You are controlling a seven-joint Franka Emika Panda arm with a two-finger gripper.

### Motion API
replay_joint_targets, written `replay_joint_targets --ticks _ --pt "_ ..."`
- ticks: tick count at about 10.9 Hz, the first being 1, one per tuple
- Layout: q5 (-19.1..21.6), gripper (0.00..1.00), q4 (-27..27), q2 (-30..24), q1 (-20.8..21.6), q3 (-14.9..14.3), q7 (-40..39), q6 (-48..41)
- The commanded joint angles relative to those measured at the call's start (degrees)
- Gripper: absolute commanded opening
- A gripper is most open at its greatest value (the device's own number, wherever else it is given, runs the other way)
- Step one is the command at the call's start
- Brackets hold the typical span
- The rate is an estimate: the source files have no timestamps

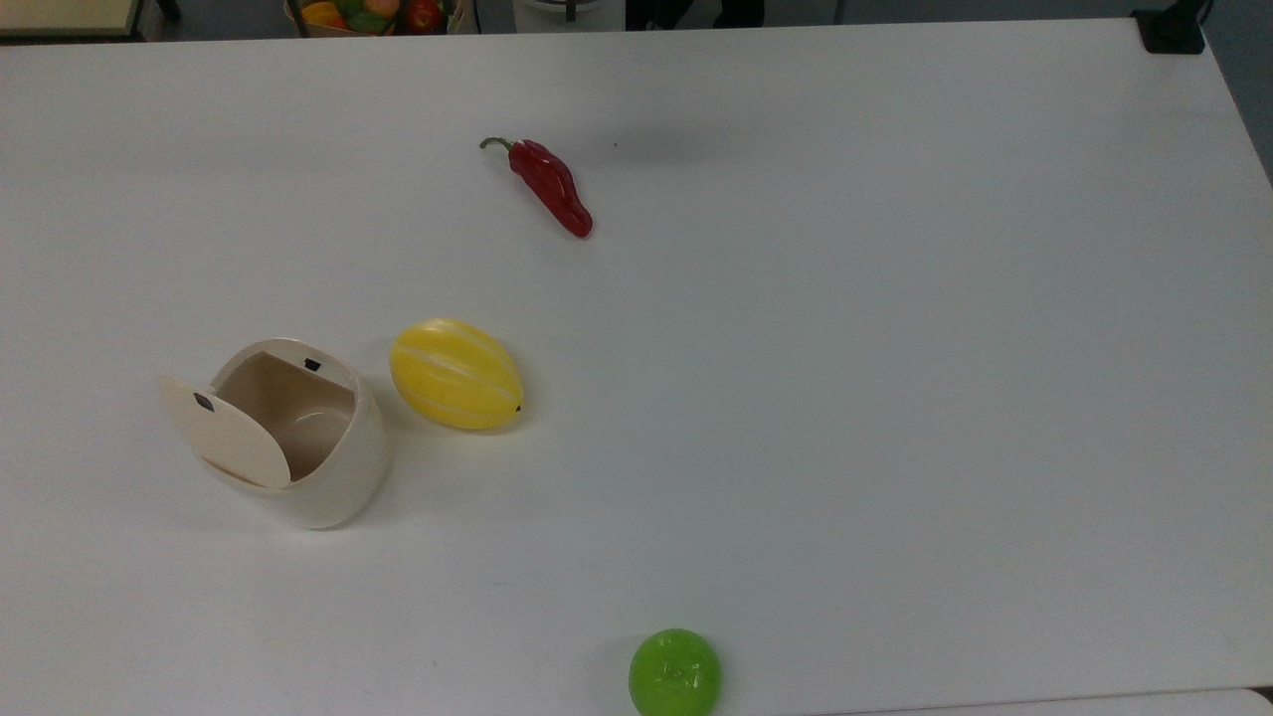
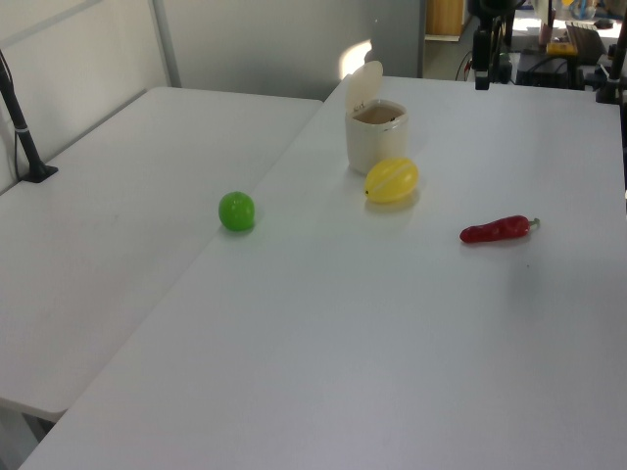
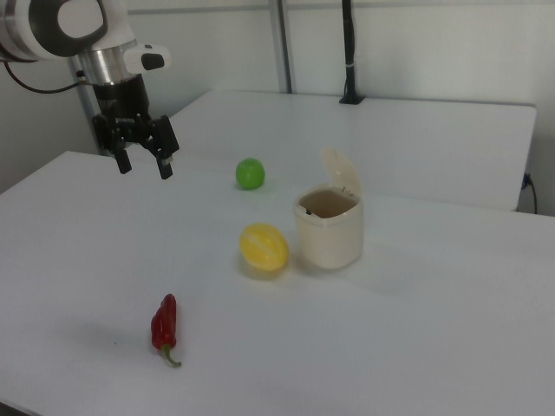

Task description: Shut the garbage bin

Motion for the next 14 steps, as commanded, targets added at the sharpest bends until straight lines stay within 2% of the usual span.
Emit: replay_joint_targets --ticks 1,14 --pt "-0.9 1.00 -1.3 -0.6 0.9 -0.4 0.5 1.3" --pt "-1.0 1.00 -1.1 0.3 1.0 -0.4 0.3 1.6"
